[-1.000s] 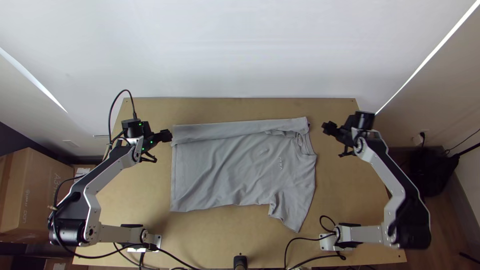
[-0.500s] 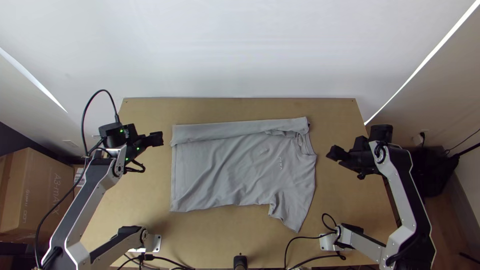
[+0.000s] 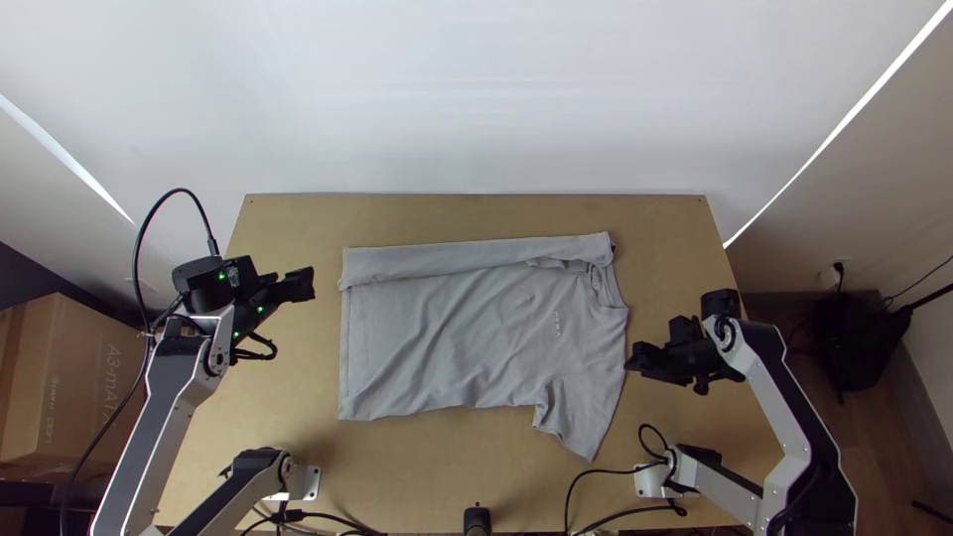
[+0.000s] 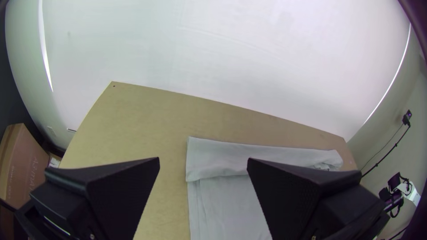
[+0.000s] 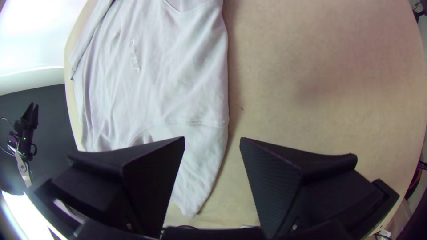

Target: Fold the t-shirt

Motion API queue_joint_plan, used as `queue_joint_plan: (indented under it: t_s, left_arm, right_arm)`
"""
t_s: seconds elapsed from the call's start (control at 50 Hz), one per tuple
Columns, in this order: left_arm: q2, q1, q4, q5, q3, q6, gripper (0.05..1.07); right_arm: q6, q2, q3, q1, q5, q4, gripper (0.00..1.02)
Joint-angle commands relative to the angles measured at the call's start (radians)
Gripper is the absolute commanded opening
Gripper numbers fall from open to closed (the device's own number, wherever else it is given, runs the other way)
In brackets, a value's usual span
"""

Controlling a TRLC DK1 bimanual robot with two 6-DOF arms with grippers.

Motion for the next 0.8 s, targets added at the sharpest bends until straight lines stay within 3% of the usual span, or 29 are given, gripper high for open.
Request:
queue_joint_plan:
  t_s: [0.0, 0.3, 0.38, 0.42, 0.48, 0.56, 0.78]
  left_arm:
    - [-0.018, 0.002, -0.011, 0.014, 0.005, -0.013, 1.0]
    - [-0.032, 0.002, -0.028, 0.014, 0.004, -0.017, 0.99]
    - [-0.029, 0.002, -0.045, 0.014, -0.002, -0.011, 0.99]
    - [-0.023, -0.003, -0.072, 0.014, 0.004, 0.003, 1.0]
    - [-0.013, -0.024, -0.155, 0.014, 0.03, 0.072, 1.0]
    - [-0.007, -0.061, -0.253, 0.014, 0.056, 0.168, 1.0]
    - [-0.004, -0.17, -0.628, 0.042, 0.08, 0.51, 0.99]
  right_arm:
    - [-0.012, 0.037, -0.027, 0.015, -0.011, 0.012, 0.54]
    - [-0.001, 0.141, -0.062, 0.039, -0.008, 0.109, 0.54]
    - [0.02, 0.192, -0.059, 0.058, -0.008, 0.124, 0.44]
    - [0.022, 0.217, -0.056, 0.061, -0.008, 0.124, 0.43]
    - [0.028, 0.238, -0.059, 0.071, 0.002, 0.127, 0.41]
    - [0.03, 0.221, -0.065, 0.085, 0.019, 0.152, 0.02]
    - [0.028, 0.214, -0.054, 0.091, 0.026, 0.146, 0.02]
